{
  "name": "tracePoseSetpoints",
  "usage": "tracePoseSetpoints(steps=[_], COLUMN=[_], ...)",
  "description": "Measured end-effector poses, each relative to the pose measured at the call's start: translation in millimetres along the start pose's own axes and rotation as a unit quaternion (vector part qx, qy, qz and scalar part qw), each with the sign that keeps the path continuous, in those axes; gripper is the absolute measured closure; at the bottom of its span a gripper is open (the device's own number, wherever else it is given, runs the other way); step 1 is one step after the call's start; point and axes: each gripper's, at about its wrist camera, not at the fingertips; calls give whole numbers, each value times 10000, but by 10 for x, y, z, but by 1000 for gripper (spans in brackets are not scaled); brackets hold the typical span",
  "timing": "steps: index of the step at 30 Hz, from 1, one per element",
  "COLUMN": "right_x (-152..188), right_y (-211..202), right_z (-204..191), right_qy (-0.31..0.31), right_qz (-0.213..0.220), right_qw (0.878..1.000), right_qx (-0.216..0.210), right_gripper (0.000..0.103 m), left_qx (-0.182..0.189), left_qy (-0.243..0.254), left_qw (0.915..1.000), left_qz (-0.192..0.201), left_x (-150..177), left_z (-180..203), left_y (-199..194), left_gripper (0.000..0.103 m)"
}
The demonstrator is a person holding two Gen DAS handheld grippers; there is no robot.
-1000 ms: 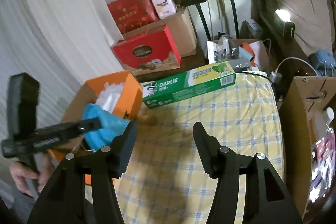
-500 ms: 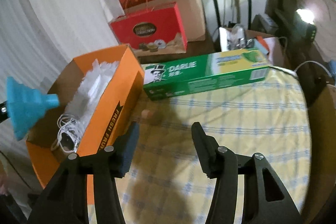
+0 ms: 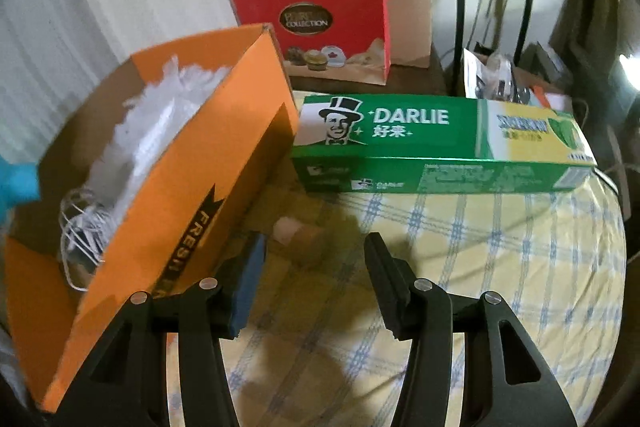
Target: Organize objects
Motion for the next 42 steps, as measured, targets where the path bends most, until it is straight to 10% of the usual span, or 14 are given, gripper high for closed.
tracePoseSetpoints(steps=[13,23,42], right_x=[-67,19,35], right_y=[295,281,-792], right_z=[-130,-153,-374], right_qy=[-1118,-1221,-647], right_qz=[-401,-345,359], right_qw=[9923,9914,9968], right_qx=[-337,-305,-288], right_gripper=[50,71,71], left_qx=[32,39,-540], left_qy=[-115,-207,-399], left_qw=[9999,9997,9977], left_qz=[-122,-114,109], left_x=[12,33,209], left_z=[-76,-141,-631], left_y=[123,103,-254], left_gripper=[99,99,99])
Point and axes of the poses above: each gripper's, at about its wrist camera, not at the fingertips, and y roughly the way its jaws point, z to its right, x to its underside, and after that the axes turned 5 degrees about -x, right-handed
